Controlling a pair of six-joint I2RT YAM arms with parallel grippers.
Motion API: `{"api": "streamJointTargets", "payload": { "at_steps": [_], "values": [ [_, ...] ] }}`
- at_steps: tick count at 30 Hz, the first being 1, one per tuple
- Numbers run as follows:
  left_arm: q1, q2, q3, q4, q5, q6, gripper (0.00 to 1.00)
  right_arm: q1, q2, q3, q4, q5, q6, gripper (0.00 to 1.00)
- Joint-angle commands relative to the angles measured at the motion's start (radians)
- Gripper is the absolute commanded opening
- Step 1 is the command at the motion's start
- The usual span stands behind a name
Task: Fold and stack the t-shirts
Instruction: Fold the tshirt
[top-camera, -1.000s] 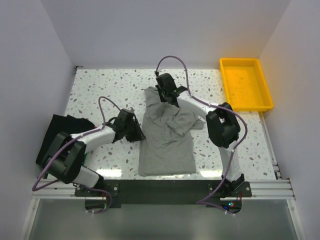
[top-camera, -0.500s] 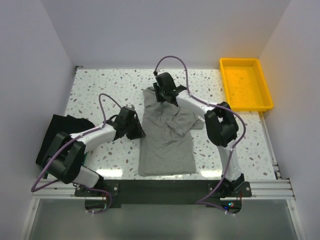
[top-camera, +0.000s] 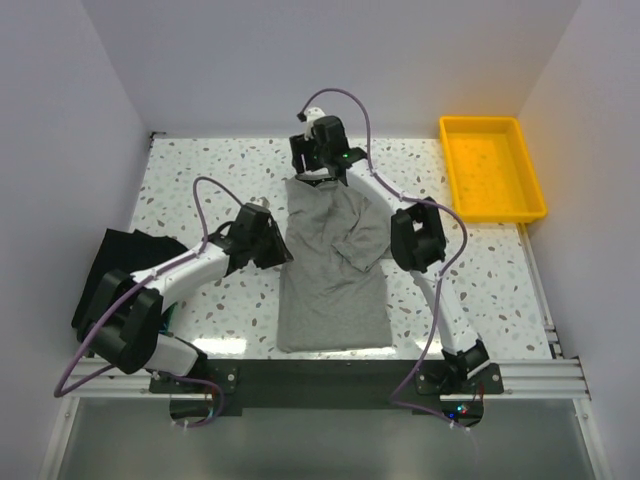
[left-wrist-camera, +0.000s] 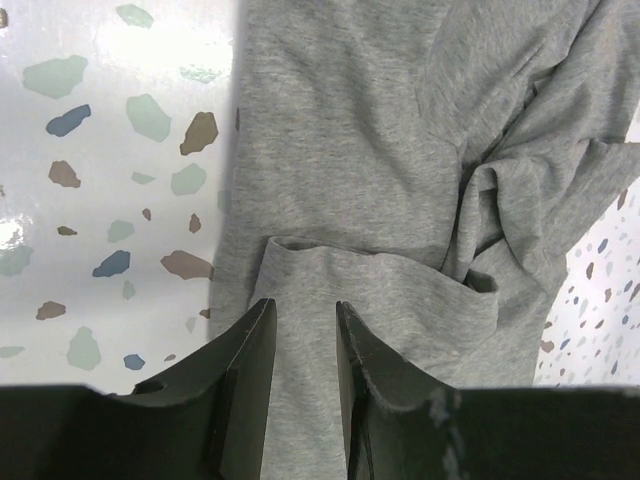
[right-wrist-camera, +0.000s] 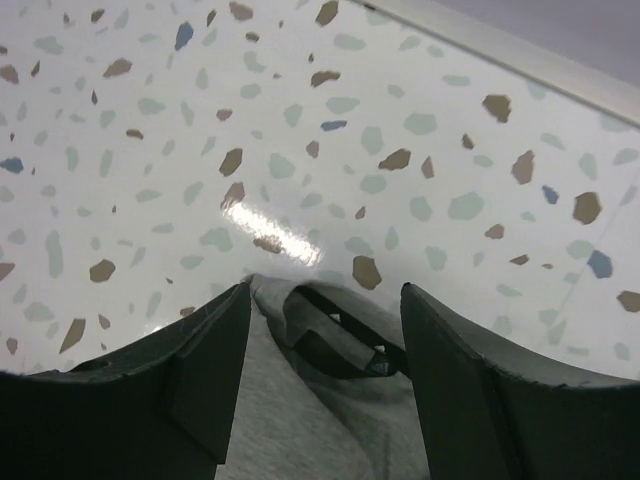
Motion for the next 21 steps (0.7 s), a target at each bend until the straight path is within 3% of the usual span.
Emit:
{"api": "streamJointTargets", "payload": {
  "at_steps": [1,9,13,21],
  "values": [
    [-0.005,-0.012,-0.014,0.054,0.045,-0.030,0.35,0.019,0.026,0.011,0.023,-0.079,-0.028,0.65],
    [-0.025,0.028,-0.062,0.125,0.088,-0.067,0.35,0.048,0.032,-0.065,0.063,-0.070,-0.027,0.54],
    [-0.034,0.051,-0.075,0.139,0.091,-0.073,0.35,0.054,0.055,-0.053,0.055,-0.076,-0.010,0.44],
    [-0.043,0.081,-0.103,0.146,0.082,-0.084,0.35,0.054,0.093,-0.013,0.047,-0.070,0.005,0.09]
  ]
}}
